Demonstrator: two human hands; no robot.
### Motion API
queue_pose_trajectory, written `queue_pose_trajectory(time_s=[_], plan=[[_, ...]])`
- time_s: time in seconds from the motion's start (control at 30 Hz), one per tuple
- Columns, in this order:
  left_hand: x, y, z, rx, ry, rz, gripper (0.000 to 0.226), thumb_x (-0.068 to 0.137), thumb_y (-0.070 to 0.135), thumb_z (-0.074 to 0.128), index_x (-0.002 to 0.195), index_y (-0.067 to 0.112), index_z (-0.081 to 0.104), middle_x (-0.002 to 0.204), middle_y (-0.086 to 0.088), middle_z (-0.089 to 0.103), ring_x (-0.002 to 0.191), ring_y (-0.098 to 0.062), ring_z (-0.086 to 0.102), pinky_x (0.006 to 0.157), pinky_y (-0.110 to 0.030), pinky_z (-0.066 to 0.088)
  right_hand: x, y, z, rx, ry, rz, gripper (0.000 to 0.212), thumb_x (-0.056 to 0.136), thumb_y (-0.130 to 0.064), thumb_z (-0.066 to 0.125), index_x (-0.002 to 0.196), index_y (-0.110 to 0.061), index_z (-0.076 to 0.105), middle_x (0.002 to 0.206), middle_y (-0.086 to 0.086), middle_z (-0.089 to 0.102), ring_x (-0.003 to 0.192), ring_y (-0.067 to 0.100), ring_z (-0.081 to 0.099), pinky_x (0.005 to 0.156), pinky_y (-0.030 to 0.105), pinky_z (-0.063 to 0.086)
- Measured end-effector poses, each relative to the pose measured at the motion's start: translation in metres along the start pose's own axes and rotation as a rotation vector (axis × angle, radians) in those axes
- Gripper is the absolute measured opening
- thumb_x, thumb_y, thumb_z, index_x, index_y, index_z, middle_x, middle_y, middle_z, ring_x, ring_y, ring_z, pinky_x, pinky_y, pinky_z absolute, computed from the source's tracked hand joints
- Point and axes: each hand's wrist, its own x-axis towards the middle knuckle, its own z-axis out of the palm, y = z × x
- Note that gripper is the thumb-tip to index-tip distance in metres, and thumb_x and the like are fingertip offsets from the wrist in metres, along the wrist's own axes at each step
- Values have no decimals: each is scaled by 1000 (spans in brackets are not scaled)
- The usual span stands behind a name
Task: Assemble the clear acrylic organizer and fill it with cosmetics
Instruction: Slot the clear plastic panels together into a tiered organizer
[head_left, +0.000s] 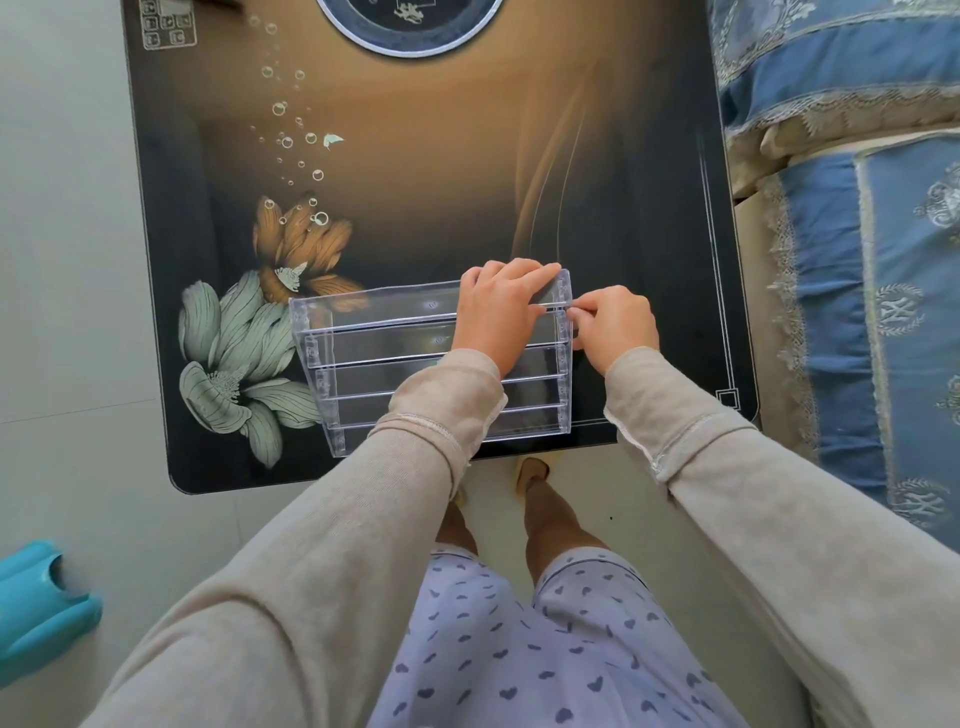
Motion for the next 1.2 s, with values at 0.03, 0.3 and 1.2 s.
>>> queue_pose_trajectory(time_s=[0.03, 0.3, 1.2], plan=[[1, 0, 0, 10, -7, -2, 43, 91, 21, 54, 134, 25, 47, 135, 1, 54, 124, -23, 46, 111, -36, 26, 0, 0, 0, -9, 5, -5, 23, 92, -21, 52, 101, -8, 70, 97, 14, 72, 86, 29, 68, 84, 39, 56], [8, 1, -4, -5, -56, -24, 43, 92, 19, 53, 134, 25, 46, 135, 0, 54, 124, -25, 46, 110, -39, 27, 0, 2, 2, -42, 24, -25, 24, 93, -21, 52, 102, -8, 69, 98, 14, 71, 86, 29, 68, 85, 40, 56], [7, -2, -9, -87, -52, 29, 42, 87, 16, 61, 128, 20, 55, 129, -3, 61, 118, -25, 52, 110, -39, 31, 7, 2, 0, -53, -37, -55, 23, 93, -17, 52, 102, -5, 69, 98, 17, 71, 89, 28, 67, 87, 35, 52]])
